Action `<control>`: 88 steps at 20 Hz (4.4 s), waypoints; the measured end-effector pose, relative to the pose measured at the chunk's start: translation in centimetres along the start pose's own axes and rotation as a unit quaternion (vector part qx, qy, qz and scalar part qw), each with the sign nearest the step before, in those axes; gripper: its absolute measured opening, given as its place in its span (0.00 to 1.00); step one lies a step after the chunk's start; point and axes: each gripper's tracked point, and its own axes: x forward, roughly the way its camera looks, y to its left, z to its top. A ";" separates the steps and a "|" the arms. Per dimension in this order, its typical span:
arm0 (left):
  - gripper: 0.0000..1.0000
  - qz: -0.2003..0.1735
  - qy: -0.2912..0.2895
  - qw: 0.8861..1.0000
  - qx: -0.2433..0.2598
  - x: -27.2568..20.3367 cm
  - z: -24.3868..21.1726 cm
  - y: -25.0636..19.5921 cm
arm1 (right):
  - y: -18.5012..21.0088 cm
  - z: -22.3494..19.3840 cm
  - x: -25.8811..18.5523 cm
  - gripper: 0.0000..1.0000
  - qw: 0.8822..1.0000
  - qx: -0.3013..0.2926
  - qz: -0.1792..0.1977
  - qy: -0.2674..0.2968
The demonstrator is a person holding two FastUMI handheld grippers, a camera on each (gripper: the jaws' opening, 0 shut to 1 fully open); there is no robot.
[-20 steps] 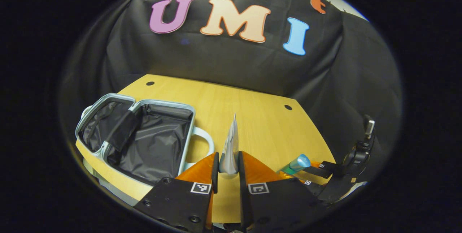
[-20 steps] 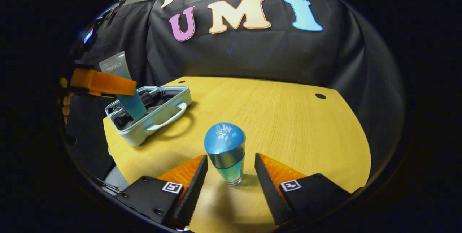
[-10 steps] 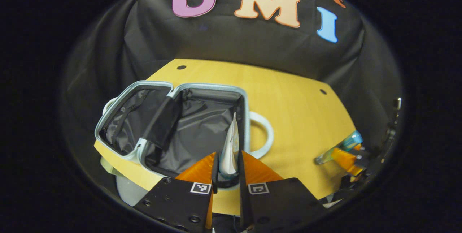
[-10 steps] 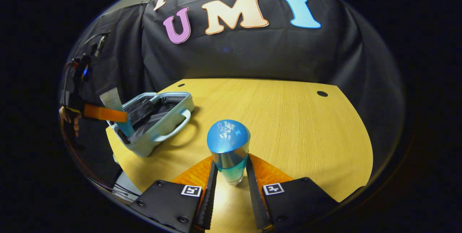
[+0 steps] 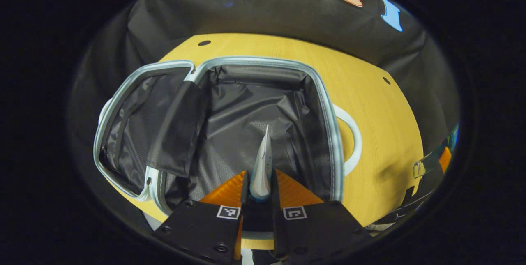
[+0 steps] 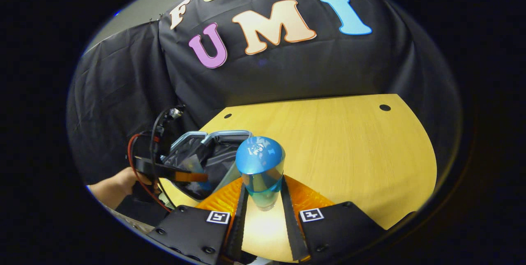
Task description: First open the suitcase, pack the skin care products into it, and then close the suitcase.
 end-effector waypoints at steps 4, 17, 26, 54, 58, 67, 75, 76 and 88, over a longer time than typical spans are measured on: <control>0.26 -0.033 -0.003 0.999 0.015 1.8 1.2 0.3 | 4.4 -0.3 2.0 0.47 1.000 -0.005 0.015 0.015; 0.94 -0.102 -0.134 0.986 0.019 -6.1 7.6 4.9 | 15.5 -5.6 12.5 0.47 0.995 -0.007 0.025 0.093; 0.94 -0.026 -0.164 0.985 -0.057 -10.0 7.0 18.7 | 16.0 -11.3 16.7 0.44 0.986 0.037 -0.023 0.163; 0.77 0.102 -0.061 0.979 -0.167 -1.3 5.8 45.6 | 14.8 3.0 11.4 0.98 0.987 -0.080 -0.121 -0.065; 0.31 0.065 -0.042 0.981 -0.180 0.3 5.5 43.9 | 14.3 3.2 10.6 0.98 0.986 -0.085 -0.128 -0.071; 0.00 0.100 -0.122 0.983 -0.097 -7.1 10.3 41.0 | 13.6 4.7 9.0 0.98 0.984 -0.088 -0.114 -0.102; 0.00 0.110 -0.214 0.970 -0.027 -17.2 16.3 32.0 | 12.9 4.0 7.4 0.99 0.989 -0.105 -0.044 -0.093; 0.00 0.113 -0.221 0.969 -0.015 -17.9 16.8 30.7 | 12.4 4.2 7.1 0.99 0.989 -0.107 -0.038 -0.095; 0.00 0.046 -0.257 0.964 0.051 -21.2 20.0 11.9 | 5.4 7.3 3.9 0.98 0.990 -0.082 -0.013 -0.117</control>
